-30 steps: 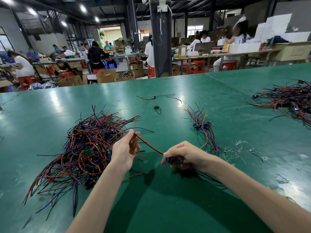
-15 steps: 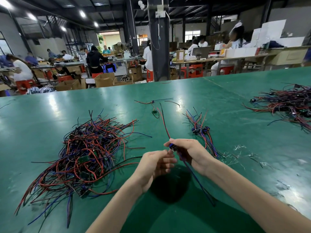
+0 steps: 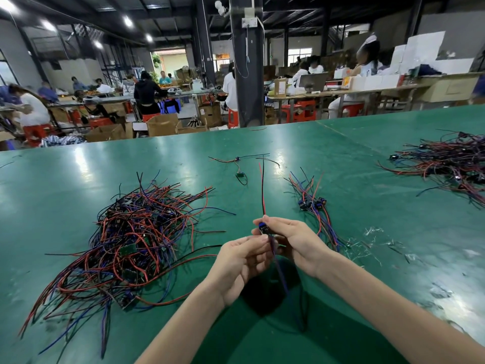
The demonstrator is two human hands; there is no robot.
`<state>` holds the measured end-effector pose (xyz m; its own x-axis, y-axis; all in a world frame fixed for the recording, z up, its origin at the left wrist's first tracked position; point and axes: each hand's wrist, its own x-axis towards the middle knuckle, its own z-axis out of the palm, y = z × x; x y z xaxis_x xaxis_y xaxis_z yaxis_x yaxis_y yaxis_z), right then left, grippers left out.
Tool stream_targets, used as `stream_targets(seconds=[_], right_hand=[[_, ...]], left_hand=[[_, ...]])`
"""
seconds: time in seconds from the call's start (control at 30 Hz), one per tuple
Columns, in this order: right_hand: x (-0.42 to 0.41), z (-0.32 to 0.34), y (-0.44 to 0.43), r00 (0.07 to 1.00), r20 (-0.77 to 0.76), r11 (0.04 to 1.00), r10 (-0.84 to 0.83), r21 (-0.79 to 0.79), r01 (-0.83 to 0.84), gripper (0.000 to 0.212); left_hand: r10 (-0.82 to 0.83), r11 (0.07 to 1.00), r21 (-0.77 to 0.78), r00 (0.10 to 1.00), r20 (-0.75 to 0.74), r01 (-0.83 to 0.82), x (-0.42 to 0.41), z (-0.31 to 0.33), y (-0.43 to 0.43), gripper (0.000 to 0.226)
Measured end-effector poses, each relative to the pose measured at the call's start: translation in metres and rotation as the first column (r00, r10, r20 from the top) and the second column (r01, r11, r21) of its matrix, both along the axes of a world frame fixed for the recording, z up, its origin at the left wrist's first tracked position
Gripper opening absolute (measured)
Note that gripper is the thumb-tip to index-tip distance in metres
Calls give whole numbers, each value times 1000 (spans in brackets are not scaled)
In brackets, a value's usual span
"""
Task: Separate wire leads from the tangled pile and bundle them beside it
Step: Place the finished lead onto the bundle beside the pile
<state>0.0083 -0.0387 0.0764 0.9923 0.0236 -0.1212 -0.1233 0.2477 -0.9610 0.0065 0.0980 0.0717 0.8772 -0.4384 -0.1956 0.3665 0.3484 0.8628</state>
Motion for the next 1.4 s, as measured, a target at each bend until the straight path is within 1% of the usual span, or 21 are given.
stream_targets(seconds=[0.07,0.17,0.27,0.33,0.43,0.57,0.77,0.93,1.07,1.23,1.4], right_hand=[[0,-1,-1,1000,5,1000,-13,-14,13,22],[1,-1,0,1000,-9,999,-12,-40,11,19],[2,-1,-2,997,-37,997,69,-38,-71,14],[2,-1,-2,992,-46,992,113,-55,-116,13],[2,-3,-1,998,-16,994,65,-84,-66,22],[2,-4,-2,997,76,991,-3,-136,13,26],[3,-6,-3,991,106,989,-86,-113,98,31],[5,-9,-1,978,158,973,-138,-161,163,31],[8,-10,0,977,160,971,-143,-167,169,30],[12,-10,-6,978,127,972,-165,-149,183,26],[17,-10,-16,978,35,975,-206,-82,208,25]], left_hand=[[33,999,25,999,8,-33,0,-2,-1,4],[84,996,34,996,10,-84,0,-2,-1,7],[128,991,42,990,57,-130,1,-1,0,10],[151,984,81,983,104,-160,1,-1,1,14],[173,966,171,975,141,-196,1,-3,2,20],[171,940,266,970,172,-213,2,-7,2,19],[124,967,200,977,172,-158,-1,-7,-2,17],[117,962,227,978,173,-155,-2,-8,-2,23],[137,953,238,968,212,-186,-2,-9,-2,20],[103,954,248,960,261,-170,-4,-8,-4,13],[56,955,258,945,322,-145,-11,-6,-6,11]])
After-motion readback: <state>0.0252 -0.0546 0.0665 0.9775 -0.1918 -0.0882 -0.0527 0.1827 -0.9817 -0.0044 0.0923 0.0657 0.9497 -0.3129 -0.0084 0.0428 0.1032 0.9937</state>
